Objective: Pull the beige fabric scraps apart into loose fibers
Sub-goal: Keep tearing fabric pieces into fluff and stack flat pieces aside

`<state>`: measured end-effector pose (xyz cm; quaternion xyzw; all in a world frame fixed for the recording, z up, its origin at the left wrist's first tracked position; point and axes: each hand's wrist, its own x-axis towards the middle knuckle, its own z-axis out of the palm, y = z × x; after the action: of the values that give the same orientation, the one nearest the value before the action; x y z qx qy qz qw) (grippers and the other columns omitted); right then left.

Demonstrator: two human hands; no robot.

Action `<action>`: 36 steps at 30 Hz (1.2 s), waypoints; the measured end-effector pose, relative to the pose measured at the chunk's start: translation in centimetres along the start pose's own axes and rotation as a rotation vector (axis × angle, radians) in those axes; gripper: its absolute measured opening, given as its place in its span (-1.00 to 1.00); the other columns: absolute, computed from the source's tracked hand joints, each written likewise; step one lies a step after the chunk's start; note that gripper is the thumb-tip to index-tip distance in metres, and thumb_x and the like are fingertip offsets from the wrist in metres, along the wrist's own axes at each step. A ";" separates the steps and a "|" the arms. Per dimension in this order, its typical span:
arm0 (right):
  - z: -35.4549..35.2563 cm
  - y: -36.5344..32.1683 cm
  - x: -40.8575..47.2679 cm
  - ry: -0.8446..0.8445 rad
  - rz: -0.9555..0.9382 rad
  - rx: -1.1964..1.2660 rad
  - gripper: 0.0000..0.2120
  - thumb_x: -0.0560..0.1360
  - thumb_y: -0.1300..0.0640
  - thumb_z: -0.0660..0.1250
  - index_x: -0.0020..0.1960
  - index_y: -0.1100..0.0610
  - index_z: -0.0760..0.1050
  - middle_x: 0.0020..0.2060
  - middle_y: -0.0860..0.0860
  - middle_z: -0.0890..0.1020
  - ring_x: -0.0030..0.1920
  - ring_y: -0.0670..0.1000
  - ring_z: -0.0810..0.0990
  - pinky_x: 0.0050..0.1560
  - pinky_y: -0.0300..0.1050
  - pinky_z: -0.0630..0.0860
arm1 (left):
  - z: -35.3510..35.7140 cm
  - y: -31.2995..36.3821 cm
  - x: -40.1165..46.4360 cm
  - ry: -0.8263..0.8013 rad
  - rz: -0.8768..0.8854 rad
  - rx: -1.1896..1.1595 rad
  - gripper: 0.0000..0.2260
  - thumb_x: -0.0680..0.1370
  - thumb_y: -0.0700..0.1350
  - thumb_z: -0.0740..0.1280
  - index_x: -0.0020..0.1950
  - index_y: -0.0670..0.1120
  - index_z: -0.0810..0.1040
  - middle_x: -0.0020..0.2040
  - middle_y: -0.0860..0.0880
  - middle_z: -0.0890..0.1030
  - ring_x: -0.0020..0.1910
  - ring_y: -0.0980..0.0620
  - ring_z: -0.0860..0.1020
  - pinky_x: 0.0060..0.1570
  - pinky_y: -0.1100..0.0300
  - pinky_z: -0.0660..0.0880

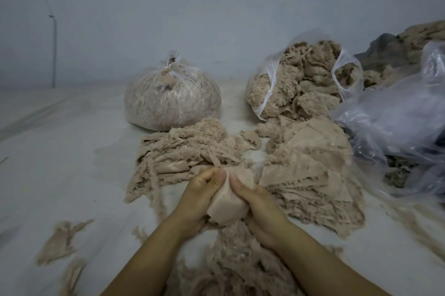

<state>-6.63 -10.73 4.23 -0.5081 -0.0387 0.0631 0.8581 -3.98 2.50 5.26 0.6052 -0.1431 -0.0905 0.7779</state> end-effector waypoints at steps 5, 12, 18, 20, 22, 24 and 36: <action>-0.1 0.0 0.3 0.211 -0.172 -0.090 -0.81 0.54 0.13 0.31 0.05 0.24 0.57 -0.13 0.17 0.70 -0.15 0.10 0.68 -0.20 -0.10 0.60 | -0.7 0.0 0.6 0.251 0.004 0.009 -0.82 0.37 0.04 0.41 -0.32 -0.05 0.62 -0.31 -0.09 0.62 -0.32 0.00 0.57 -0.32 0.15 0.51; -0.1 -2.5 0.2 0.435 -0.282 -0.415 -0.68 0.54 0.17 0.34 -0.24 0.41 0.46 -0.39 0.14 0.49 -0.37 0.00 0.43 -0.41 -0.21 0.30 | -0.6 -0.2 0.9 0.362 0.103 0.206 -0.70 0.50 -0.01 0.34 -0.32 -0.20 0.56 -0.43 -0.08 0.51 -0.46 0.06 0.45 -0.45 0.29 0.38; -1.9 -6.2 0.1 0.532 -0.218 -0.325 -0.76 0.53 0.08 0.37 -0.24 0.20 0.49 -0.34 0.16 0.44 -0.32 0.09 0.36 -0.27 -0.06 0.27 | -2.2 0.1 1.1 0.474 0.202 0.437 -0.70 0.58 -0.08 0.29 -0.33 -0.14 0.43 -0.56 0.13 0.33 -0.56 0.22 0.25 -0.55 0.38 0.22; -2.3 -6.4 0.0 0.478 -0.187 -0.322 -0.79 0.55 0.10 0.34 -0.19 0.21 0.48 -0.39 0.16 0.43 -0.39 0.09 0.34 -0.36 -0.11 0.26 | -2.2 0.4 1.0 0.388 0.236 0.564 -0.75 0.55 0.00 0.31 -0.27 -0.09 0.53 -0.40 0.11 0.51 -0.43 0.23 0.42 -0.41 0.44 0.32; -2.3 -6.2 0.0 0.400 -0.167 -0.325 -0.69 0.58 0.11 0.28 -0.29 0.21 0.42 -0.58 0.12 0.42 -0.61 0.02 0.33 -0.55 -0.30 0.22 | -1.2 0.4 0.7 0.157 0.142 0.683 -0.80 0.45 0.19 0.39 -0.12 0.08 0.57 -0.13 0.12 0.57 -0.18 0.24 0.52 -0.20 0.45 0.40; -2.0 -6.6 0.1 0.374 -0.188 -0.397 -0.64 0.60 0.07 0.25 -0.35 0.16 0.37 -0.68 0.02 0.37 -0.73 -0.05 0.25 -0.66 -0.37 0.12 | -0.2 -0.5 0.3 -0.073 0.069 0.983 -0.61 0.32 0.30 0.44 0.03 0.14 0.54 0.01 0.16 0.47 0.00 0.17 0.46 -0.01 0.33 0.42; -3.1 -7.8 0.2 0.326 -0.199 -0.348 -0.77 0.62 0.12 0.20 -0.15 0.21 0.47 -0.55 -0.02 0.52 -0.70 -0.12 0.22 -0.67 -0.32 0.13 | 3.7 1.3 0.2 -0.078 0.061 0.541 -0.89 0.54 -0.27 0.32 -0.13 -0.18 0.62 -0.40 0.05 0.58 -0.47 0.20 0.48 -0.35 0.32 0.44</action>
<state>-5.54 -17.07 9.62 -0.6453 0.0400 -0.1118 0.7546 -5.05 -0.59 7.37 0.7824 -0.2100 -0.0486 0.5842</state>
